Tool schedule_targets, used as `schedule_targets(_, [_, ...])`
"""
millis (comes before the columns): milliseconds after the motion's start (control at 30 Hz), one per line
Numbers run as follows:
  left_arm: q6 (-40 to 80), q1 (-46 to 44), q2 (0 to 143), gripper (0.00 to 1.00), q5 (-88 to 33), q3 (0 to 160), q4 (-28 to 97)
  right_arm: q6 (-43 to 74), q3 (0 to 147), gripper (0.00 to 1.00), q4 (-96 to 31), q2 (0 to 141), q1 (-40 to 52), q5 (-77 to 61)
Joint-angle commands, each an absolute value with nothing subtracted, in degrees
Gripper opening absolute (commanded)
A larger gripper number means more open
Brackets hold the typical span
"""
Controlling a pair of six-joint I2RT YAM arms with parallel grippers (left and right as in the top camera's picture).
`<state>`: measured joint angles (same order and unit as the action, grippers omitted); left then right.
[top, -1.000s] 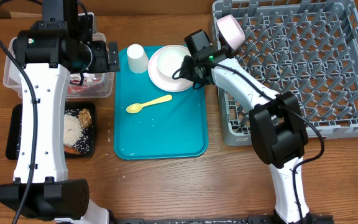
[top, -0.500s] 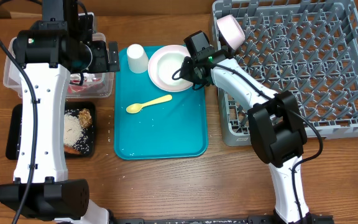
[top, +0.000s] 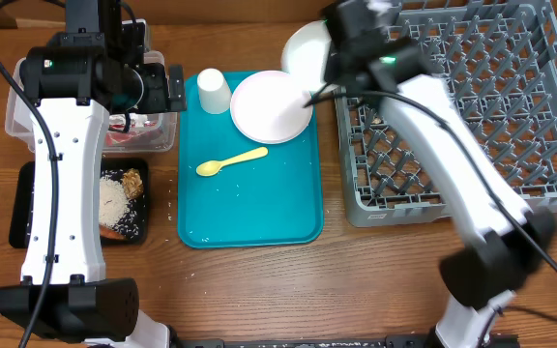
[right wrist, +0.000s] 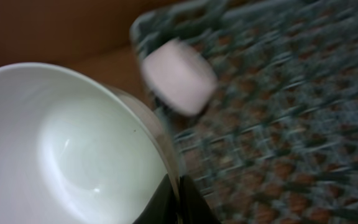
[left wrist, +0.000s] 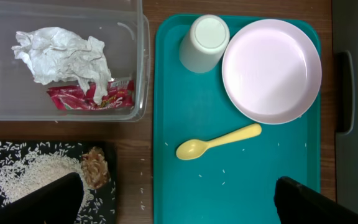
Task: Sort waste into correct bins and load items into the dishwasher
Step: 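Carry the white bowl into the dish rack and release it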
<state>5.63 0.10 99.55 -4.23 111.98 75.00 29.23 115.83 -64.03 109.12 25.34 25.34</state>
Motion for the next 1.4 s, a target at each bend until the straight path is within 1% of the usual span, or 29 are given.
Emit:
schedule_targets(0, [5.34, -0.01, 99.96, 1.00, -4.05, 111.74, 74.76, 30.50, 115.94, 0.04, -67.81, 108.51, 24.99, 50.63])
schedule_targets(67, [5.34, -0.01, 99.96, 1.00, -4.05, 111.74, 74.76, 34.22, 114.39, 0.04, -69.52, 109.56, 24.58, 58.65])
schedule_targets(267, [5.34, -0.03, 99.96, 1.00, -4.05, 111.74, 74.74, 34.52, 108.84, 0.04, -69.12, 115.31, 22.09, 64.03])
schedule_targets(467, [5.34, -0.01, 99.96, 1.00, -4.05, 111.74, 74.76, 34.57, 106.32, 0.04, -68.40, 120.62, 21.50, 77.43])
schedule_targets(600, [5.34, -0.03, 99.96, 1.00, -4.05, 111.74, 74.74, 34.57, 106.17, 0.04, -67.55, 122.43, 21.93, 76.79])
schedule_targets(733, [5.34, -0.03, 99.96, 1.00, -4.05, 111.74, 74.74, 34.54, 106.08, 0.04, -67.94, 124.09, 22.46, 72.86])
schedule_targets(1033, [5.34, -0.01, 99.96, 1.00, -4.05, 111.74, 74.76, 34.79, 106.06, 0.04, -68.77, 124.44, 25.17, 71.22])
schedule_targets(1167, [5.34, -0.01, 99.96, 1.00, -4.05, 111.74, 74.76, 39.83, 105.91, 0.04, -71.94, 124.44, 25.43, 70.74])
schedule_targets(1367, [5.34, -0.01, 99.96, 0.99, -4.05, 111.74, 74.76, 40.58, 102.59, 0.04, -71.99, 124.44, 25.45, 70.17])
